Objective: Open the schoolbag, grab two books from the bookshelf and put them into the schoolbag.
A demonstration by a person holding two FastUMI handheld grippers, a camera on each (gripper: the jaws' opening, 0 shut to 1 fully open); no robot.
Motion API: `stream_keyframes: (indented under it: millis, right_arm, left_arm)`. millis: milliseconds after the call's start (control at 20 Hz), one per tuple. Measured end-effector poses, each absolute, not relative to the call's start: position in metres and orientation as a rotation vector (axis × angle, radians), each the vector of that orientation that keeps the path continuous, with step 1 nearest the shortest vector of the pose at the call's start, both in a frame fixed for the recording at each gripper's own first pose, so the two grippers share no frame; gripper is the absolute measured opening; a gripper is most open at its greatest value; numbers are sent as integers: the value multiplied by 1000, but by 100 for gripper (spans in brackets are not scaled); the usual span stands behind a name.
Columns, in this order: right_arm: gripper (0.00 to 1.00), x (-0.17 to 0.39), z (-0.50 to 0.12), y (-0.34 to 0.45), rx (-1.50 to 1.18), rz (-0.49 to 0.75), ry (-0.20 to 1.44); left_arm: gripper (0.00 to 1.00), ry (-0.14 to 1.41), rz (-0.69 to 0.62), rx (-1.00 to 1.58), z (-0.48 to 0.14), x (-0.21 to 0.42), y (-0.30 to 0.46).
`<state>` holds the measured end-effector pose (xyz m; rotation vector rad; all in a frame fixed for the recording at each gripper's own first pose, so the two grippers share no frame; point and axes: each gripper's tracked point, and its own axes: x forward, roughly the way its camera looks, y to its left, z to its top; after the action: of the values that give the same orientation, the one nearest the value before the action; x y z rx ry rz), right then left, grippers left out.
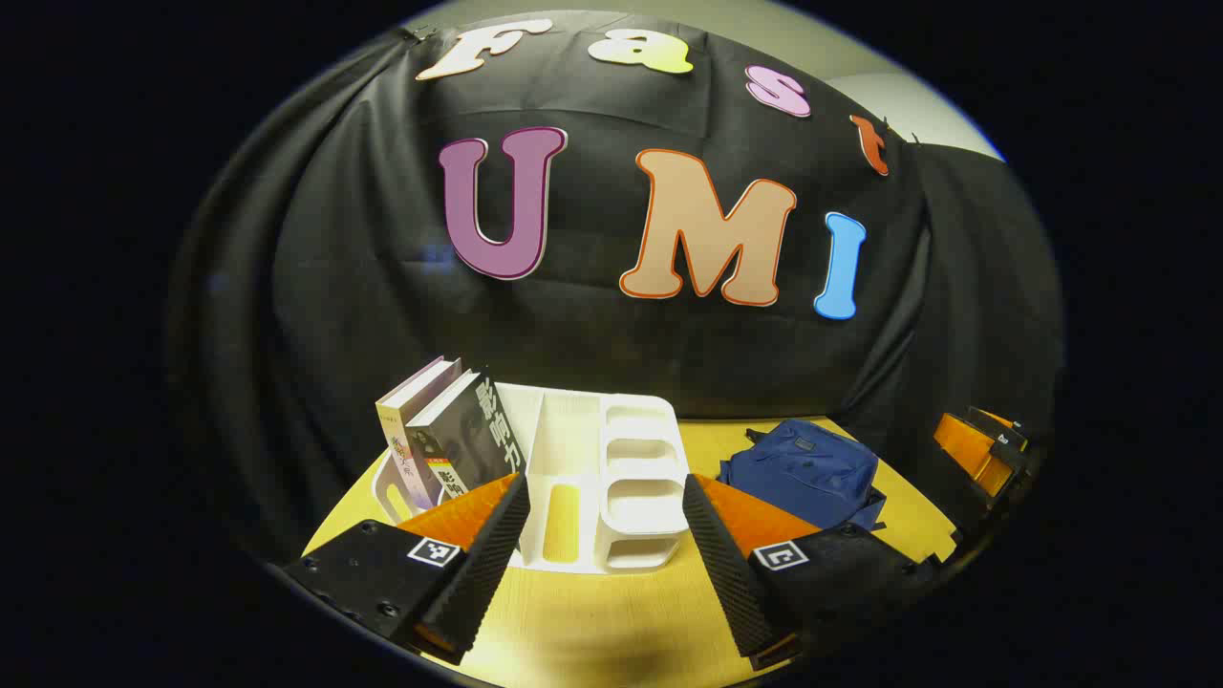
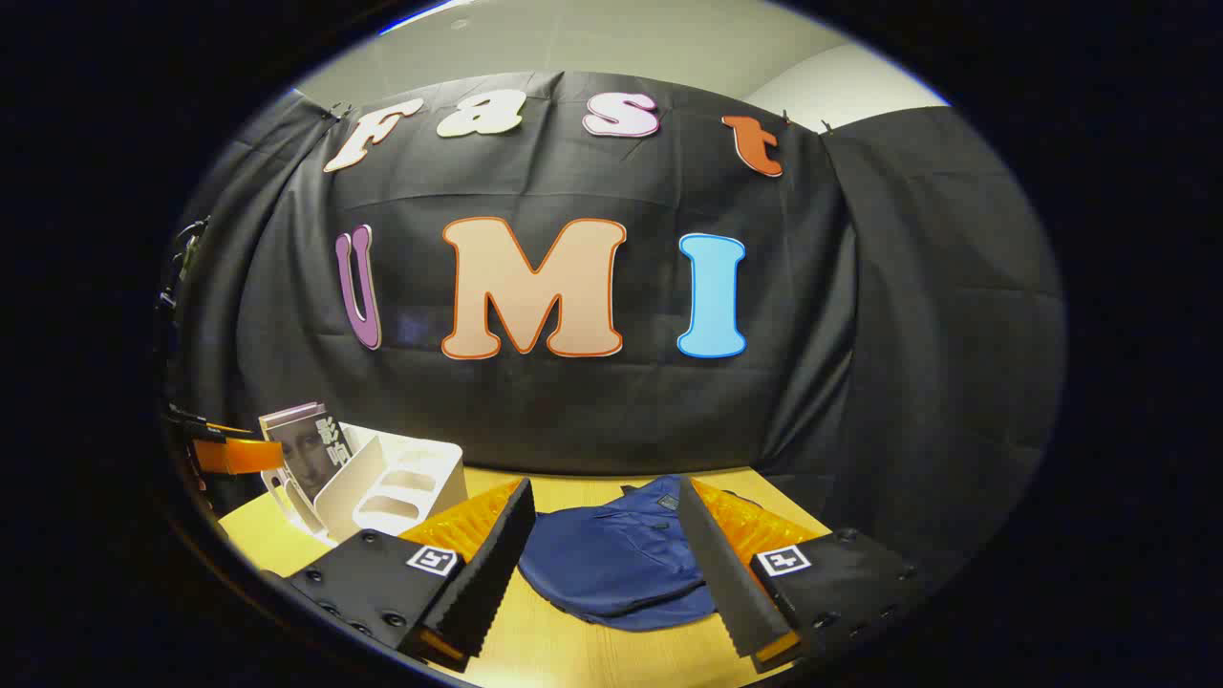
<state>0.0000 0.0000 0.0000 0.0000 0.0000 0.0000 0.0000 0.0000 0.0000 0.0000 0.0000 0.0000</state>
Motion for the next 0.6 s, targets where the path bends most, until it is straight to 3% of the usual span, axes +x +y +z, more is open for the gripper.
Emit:
stream_keyframes:
  millis: [600]
  right_arm:
    - [94, -3, -10, -6, -32, -17, 17]
  left_arm:
    - [95, 8, 17, 6, -4, -3, 5]
